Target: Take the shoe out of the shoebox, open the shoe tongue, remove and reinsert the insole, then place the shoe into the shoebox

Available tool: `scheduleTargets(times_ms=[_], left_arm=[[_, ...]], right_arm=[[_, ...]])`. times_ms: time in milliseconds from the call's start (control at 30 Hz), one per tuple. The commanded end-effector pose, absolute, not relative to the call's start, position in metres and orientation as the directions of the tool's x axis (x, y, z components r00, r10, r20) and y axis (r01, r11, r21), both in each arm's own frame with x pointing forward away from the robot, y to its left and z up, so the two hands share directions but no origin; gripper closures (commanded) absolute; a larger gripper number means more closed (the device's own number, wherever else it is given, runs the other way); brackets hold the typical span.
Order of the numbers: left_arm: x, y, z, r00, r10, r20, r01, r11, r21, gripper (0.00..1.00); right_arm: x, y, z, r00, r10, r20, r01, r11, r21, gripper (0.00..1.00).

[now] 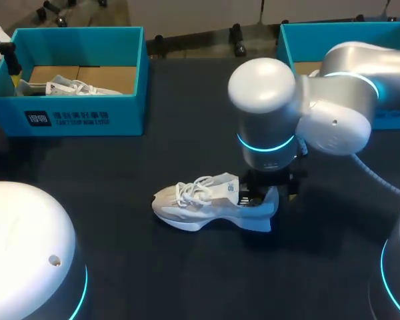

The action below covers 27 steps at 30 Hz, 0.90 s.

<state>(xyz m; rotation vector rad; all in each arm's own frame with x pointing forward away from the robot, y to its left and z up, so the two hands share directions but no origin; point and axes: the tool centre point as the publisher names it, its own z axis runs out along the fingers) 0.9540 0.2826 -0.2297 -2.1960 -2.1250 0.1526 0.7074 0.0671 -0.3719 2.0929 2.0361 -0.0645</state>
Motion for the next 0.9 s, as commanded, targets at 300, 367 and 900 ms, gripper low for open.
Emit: scheduleTargets(times_ms=[300,367,900], left_arm=[[0.953,0.283,-0.229,0.033,0.999,-0.013,0.992,-0.034,-0.125,0.0],[0.953,0.283,-0.229,0.033,0.999,-0.013,0.992,-0.034,-0.125,0.0],[0.953,0.283,-0.229,0.033,0.999,-0.013,0.992,-0.034,-0.125,0.0]], right_arm=[[0.7,0.057,-0.323,-0.121,0.983,-0.138,0.979,0.141,0.147,0.0],[0.702,0.056,-0.319,-0.138,0.981,-0.137,0.975,0.159,0.155,0.0],[0.706,0.057,-0.29,-0.147,0.981,-0.128,0.951,0.176,0.253,0.0]])
